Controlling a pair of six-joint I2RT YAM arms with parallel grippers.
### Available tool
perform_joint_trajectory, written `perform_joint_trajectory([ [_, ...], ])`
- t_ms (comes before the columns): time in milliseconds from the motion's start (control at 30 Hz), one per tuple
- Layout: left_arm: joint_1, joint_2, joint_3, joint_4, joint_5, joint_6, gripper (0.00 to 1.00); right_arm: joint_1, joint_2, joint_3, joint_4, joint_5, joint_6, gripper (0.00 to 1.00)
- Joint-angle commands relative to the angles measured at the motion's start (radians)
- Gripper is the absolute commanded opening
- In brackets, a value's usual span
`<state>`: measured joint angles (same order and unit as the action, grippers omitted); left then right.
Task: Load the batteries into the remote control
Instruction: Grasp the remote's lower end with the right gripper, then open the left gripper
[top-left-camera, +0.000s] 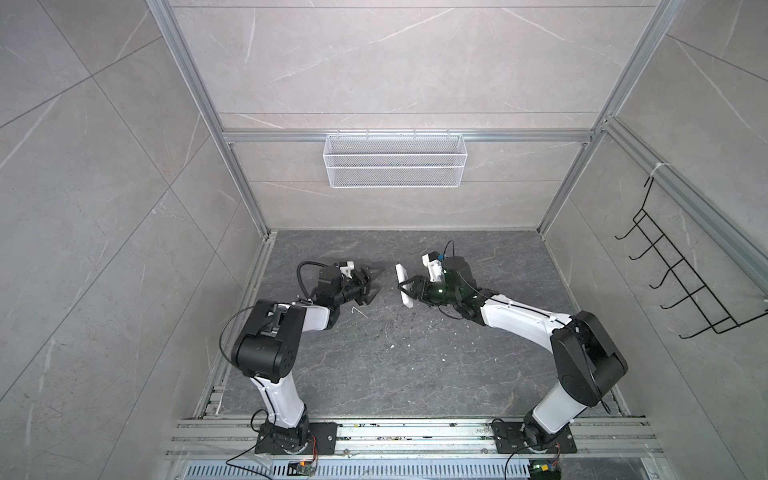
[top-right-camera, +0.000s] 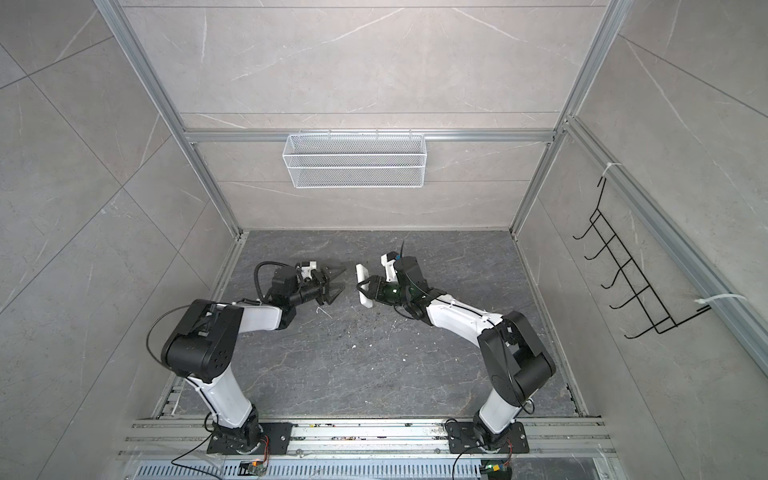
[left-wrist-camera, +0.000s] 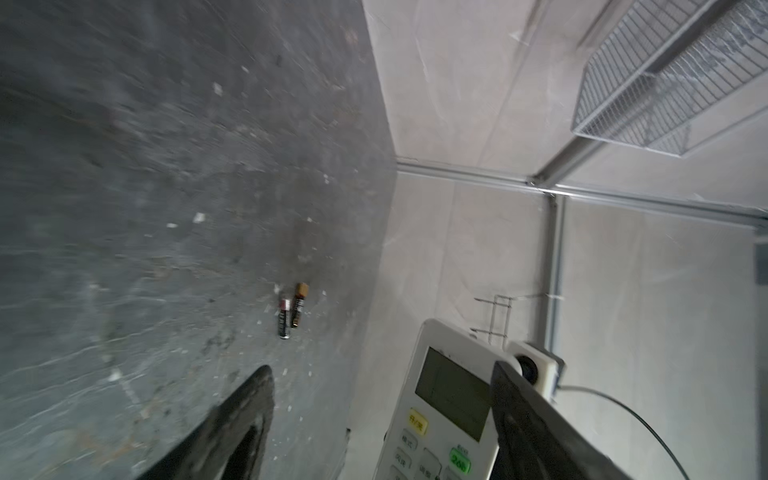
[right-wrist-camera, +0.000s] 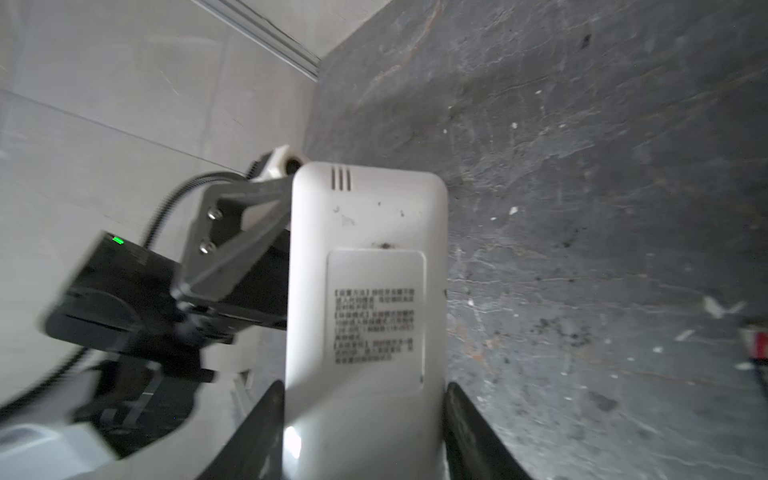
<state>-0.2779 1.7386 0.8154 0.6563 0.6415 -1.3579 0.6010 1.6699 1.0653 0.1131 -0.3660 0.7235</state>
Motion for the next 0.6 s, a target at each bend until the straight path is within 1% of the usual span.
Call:
perform_joint_trajectory([
  [0, -0.034, -0.122, 0.146, -0.494, -0.074, 0.276, 0.78, 0.060, 0.009, 0.092, -0.256, 0.198, -0.205, 0.53],
  [33, -0.038, -0.135, 0.160, -0.544, -0.085, 0.300, 0.78, 0.072, 0.017, 0.107, -0.273, 0.220, -0.217, 0.53],
  [67, -0.038, -0.150, 0.162, -0.558, -0.088, 0.307, 0.77, 0.083, 0.026, 0.118, -0.288, 0.242, -0.229, 0.53],
  [233, -0.040, -0.192, 0.137, -0.543, -0.105, 0.306, 0.73, 0.119, 0.058, 0.164, -0.320, 0.290, -0.273, 0.53],
  [400, -0.067, -0.163, 0.140, -0.501, -0.093, 0.288, 0.67, 0.139, 0.076, 0.203, -0.336, 0.297, -0.285, 0.53],
  [567, -0.093, -0.127, 0.155, -0.479, -0.091, 0.276, 0.65, 0.150, 0.073, 0.214, -0.332, 0.286, -0.277, 0.53],
])
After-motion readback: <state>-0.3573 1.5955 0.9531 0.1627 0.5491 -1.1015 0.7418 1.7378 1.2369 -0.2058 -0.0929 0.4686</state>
